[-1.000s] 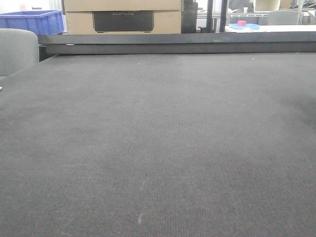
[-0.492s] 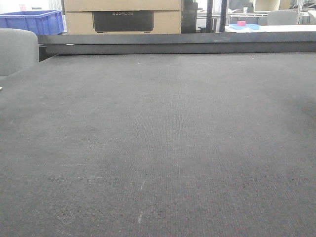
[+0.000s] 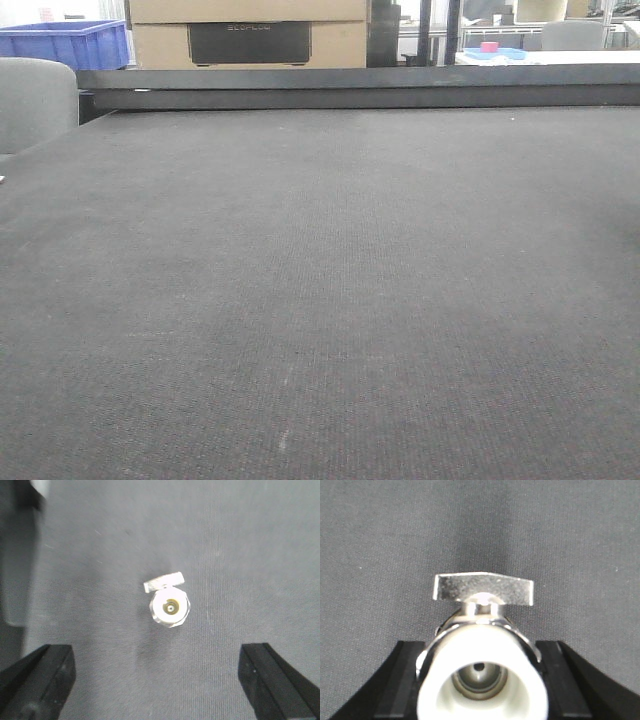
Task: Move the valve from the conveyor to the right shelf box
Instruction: 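Lower the left gripper onto a second white valve and close it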
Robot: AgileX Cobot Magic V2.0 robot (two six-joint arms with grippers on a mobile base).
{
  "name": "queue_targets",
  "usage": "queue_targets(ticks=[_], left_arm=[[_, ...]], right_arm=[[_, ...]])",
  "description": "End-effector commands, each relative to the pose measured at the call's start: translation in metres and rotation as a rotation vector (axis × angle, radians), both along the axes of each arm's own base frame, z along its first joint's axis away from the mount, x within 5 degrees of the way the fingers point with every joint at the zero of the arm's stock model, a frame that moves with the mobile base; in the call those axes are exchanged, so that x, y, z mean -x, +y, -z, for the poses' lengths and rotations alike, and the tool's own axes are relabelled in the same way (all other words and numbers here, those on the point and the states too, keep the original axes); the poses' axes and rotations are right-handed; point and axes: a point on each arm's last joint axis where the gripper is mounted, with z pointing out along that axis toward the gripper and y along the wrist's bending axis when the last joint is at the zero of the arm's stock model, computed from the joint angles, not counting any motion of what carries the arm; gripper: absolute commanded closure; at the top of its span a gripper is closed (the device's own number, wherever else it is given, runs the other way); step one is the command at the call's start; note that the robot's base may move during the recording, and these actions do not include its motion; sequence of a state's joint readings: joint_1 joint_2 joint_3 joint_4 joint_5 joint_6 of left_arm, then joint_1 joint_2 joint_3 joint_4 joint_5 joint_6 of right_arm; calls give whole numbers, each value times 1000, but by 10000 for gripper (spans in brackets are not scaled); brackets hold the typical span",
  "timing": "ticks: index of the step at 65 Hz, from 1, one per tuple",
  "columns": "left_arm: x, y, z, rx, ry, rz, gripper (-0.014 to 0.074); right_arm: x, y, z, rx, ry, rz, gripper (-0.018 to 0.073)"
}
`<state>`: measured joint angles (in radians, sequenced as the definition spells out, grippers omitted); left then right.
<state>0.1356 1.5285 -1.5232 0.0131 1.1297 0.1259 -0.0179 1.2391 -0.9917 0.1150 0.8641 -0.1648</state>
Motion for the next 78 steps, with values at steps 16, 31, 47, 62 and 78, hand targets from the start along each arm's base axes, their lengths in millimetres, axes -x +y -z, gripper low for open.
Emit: queue_targets(ticks=[16,31,47,62,78], left_arm=[[-52,5,74,59,173,0,43],[-74,3,110,124,195,-9,48],[-82,4,133,130,246,-12,48],[-81,4,134,131,261,-12,51],[-79,4,134,133,279,-11,368]], right_arm=[[-1,1,-8,-15,-70,3,713],[-1,2,-8,-18,-71,3,713],[-1,1,-8,-17,-74,4,713],[-1,1,-8,-17,-73,4,713],[-1,1,-8,-17,-73,4,713]])
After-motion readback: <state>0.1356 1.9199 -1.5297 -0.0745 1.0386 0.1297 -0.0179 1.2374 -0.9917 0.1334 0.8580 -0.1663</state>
